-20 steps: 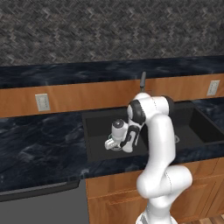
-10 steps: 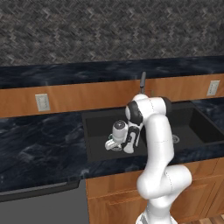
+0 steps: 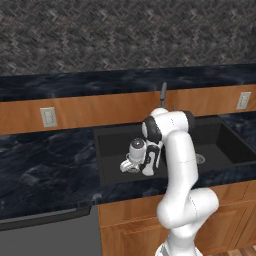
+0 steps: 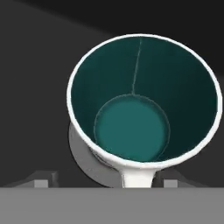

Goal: Place the mug in the left basin and the pot in the right basin of the sink.

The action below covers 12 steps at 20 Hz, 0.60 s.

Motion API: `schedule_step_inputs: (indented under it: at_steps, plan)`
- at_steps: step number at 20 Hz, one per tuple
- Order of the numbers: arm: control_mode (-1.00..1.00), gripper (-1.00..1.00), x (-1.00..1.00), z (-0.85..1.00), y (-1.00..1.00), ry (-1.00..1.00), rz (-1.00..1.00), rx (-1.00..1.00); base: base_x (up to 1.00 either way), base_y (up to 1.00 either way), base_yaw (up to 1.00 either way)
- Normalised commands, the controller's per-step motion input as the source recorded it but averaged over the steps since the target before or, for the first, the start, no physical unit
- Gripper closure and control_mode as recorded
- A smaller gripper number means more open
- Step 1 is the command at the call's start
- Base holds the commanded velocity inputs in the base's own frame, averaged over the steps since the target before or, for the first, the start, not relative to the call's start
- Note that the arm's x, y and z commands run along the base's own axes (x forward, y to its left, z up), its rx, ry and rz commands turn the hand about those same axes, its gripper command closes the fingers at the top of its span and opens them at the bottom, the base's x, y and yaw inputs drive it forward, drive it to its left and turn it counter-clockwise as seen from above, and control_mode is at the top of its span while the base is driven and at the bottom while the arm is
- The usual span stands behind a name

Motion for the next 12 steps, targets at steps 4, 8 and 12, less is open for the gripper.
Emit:
schedule_step_inputs:
  at_steps: [4, 8, 12]
  plan:
    - [-1.0, -1.0, 0.0, 0.15, 0.0, -0.02, 0.0, -0.01, 0.0, 0.0, 0.0]
    - [-1.0, -1.0, 0.0, 0.51, 0.0, -0.08, 0.0, -0.05, 0.0, 0.0, 0.0]
    - [-1.0, -1.0, -0.11, 0.68, 0.0, -0.11, 0.0, -0.06, 0.0, 0.0, 0.0]
